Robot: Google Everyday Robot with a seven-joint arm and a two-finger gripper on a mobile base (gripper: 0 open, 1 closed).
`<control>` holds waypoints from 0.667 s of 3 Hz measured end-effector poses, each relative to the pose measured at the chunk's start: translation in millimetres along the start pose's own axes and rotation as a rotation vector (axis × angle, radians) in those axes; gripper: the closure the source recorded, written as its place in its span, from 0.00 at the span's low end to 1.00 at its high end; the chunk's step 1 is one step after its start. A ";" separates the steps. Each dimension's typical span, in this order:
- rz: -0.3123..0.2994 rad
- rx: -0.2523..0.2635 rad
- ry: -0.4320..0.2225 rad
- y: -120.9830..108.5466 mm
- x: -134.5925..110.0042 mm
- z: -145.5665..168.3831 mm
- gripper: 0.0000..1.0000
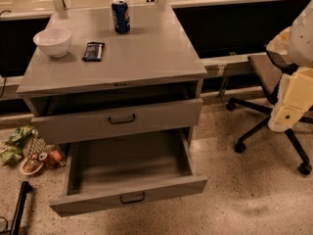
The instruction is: Place pepsi can into middle drawer
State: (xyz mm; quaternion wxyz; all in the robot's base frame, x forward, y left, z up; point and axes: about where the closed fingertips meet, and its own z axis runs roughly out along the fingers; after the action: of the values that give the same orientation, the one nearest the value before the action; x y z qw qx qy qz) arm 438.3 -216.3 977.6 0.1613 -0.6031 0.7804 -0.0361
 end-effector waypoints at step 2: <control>0.033 0.062 -0.171 -31.8 -22.2 5.4 0.00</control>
Offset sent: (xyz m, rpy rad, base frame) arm 0.0997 0.0308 0.0274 0.4388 -0.2704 -0.0048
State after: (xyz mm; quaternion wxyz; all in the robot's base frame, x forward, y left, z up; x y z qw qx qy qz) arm 474.4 -202.9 985.1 0.2465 -0.5856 0.7722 -0.0062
